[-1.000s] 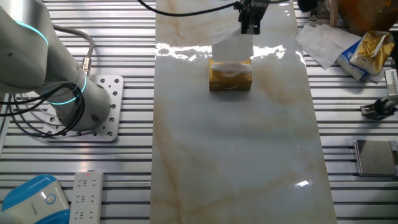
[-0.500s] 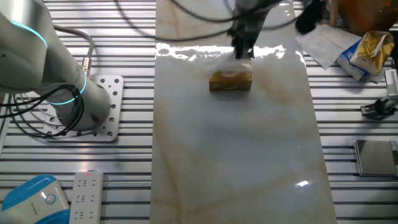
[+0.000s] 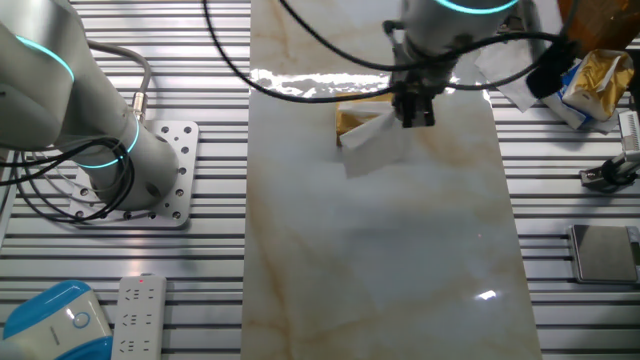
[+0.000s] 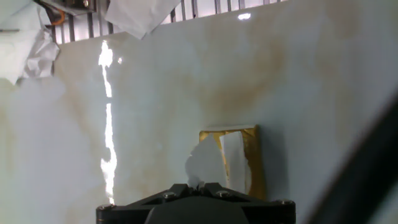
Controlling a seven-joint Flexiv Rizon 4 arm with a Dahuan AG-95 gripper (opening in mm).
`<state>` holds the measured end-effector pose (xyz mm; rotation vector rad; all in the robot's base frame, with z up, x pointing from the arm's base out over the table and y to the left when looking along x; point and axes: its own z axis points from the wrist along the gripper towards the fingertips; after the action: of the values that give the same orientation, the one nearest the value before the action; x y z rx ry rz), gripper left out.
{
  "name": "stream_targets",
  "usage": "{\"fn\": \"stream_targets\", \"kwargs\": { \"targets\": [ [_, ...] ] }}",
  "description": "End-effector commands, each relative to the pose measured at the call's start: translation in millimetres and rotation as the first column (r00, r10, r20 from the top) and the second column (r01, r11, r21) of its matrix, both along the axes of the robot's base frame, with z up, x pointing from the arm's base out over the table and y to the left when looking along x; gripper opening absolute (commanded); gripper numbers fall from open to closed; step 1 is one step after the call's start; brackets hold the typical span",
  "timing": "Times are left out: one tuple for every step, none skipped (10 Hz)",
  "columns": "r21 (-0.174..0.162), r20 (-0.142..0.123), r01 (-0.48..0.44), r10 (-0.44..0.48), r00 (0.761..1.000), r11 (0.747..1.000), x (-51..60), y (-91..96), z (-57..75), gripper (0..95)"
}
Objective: Pull out a napkin
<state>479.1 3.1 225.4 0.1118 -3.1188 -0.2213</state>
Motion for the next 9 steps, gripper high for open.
{"fn": "stream_targets", "kwargs": {
  "targets": [
    [0.063,0.012,0.019,-0.02,1.0,0.998,-2.7,0.2,-2.4,95.0],
    [0.063,0.008,0.023,-0.024,1.0,0.998,1.6,0.3,-6.8,95.0],
    [0.063,0.008,0.018,-0.018,1.0,0.998,1.9,0.2,-7.2,95.0],
    [0.072,0.011,0.016,-0.017,1.0,0.997,1.2,0.7,-6.1,95.0],
    [0.083,0.008,0.011,-0.012,1.0,0.997,1.1,0.8,-5.8,95.0],
    [0.094,0.005,0.015,-0.015,1.0,0.995,1.1,0.8,-5.8,95.0],
    [0.115,0.005,0.009,-0.009,1.0,0.993,1.1,0.8,-5.8,95.0],
    [0.131,0.003,0.001,-0.001,1.0,0.991,1.1,0.8,-5.8,95.0],
    [0.129,-0.001,-0.003,0.003,1.0,0.992,0.7,1.1,-5.2,95.0]
  ]
}}
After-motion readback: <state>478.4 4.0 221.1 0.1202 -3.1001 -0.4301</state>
